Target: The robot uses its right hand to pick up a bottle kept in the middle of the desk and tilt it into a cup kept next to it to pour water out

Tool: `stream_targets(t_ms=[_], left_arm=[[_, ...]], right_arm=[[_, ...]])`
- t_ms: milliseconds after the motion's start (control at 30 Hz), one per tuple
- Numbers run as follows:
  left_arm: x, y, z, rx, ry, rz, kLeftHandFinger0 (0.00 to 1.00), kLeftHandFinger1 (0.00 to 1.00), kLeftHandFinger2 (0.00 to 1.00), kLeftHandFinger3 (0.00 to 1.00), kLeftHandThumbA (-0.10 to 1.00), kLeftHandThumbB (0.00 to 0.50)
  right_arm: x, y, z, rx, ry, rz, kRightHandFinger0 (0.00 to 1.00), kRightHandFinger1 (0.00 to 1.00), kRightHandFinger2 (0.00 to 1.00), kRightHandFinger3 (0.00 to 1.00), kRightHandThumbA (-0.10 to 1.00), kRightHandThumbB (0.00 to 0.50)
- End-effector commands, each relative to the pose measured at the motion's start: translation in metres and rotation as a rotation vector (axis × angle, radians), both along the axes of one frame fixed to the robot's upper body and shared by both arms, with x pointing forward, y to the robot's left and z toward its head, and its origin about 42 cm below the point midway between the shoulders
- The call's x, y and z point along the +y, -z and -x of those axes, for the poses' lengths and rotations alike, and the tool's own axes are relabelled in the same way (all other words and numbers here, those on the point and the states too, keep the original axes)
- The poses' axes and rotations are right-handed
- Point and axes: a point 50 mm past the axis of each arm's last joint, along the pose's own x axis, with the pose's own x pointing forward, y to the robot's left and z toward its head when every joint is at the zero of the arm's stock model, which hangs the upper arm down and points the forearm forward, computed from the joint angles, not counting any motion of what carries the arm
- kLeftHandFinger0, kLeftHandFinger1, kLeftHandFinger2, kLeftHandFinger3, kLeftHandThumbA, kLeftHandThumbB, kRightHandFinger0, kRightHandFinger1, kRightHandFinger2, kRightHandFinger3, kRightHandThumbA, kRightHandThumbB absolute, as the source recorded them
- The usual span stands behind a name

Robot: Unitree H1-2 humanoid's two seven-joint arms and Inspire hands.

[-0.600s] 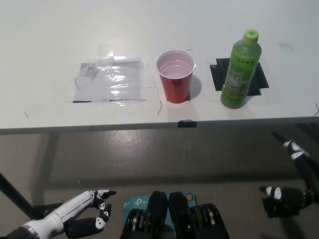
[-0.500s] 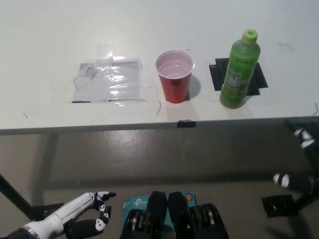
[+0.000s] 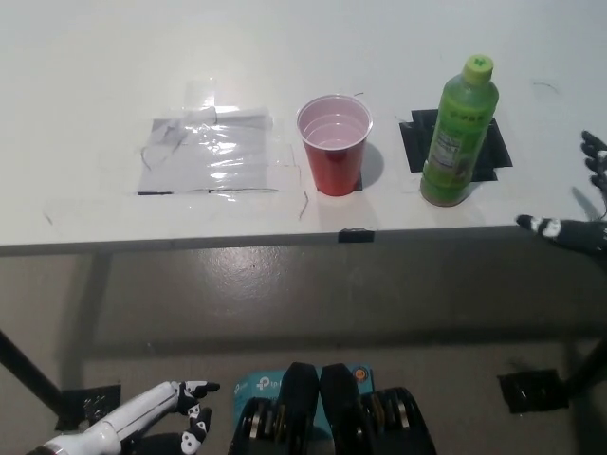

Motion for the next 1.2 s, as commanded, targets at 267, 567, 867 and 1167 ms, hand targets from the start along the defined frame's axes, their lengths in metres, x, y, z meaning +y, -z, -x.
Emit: stream_targets(t_ms=[267, 567, 867, 1167], left_arm=[[-0.001, -0.006, 0.001, 0.014, 0.009, 0.007, 0.94, 1.0, 1.0, 1.0, 0.24, 0.34], [0.001, -0.002, 0.007, 0.043, 0.015, -0.009, 0.97, 1.0, 1.0, 1.0, 0.24, 0.338], [0.0, -0.001, 0.008, 0.022, 0.023, -0.001, 0.94, 1.0, 1.0, 1.0, 0.25, 0.358], [-0.003, 0.004, 0.014, 0.07, 0.026, 0.011, 0.95, 1.0, 1.0, 1.0, 0.29, 0.367]], right_arm=[[0.045, -0.015, -0.05, 0.041, -0.094, -0.064, 1.0, 1.0, 1.0, 1.0, 0.88, 0.5], [0.065, -0.025, -0.064, 0.043, -0.132, -0.047, 1.0, 1.0, 1.0, 1.0, 0.84, 0.5], [0.079, -0.042, -0.07, 0.011, -0.169, -0.031, 1.0, 1.0, 1.0, 1.0, 0.82, 0.5], [0.07, -0.048, -0.078, 0.003, -0.117, -0.061, 1.0, 1.0, 1.0, 1.0, 0.84, 0.5]])
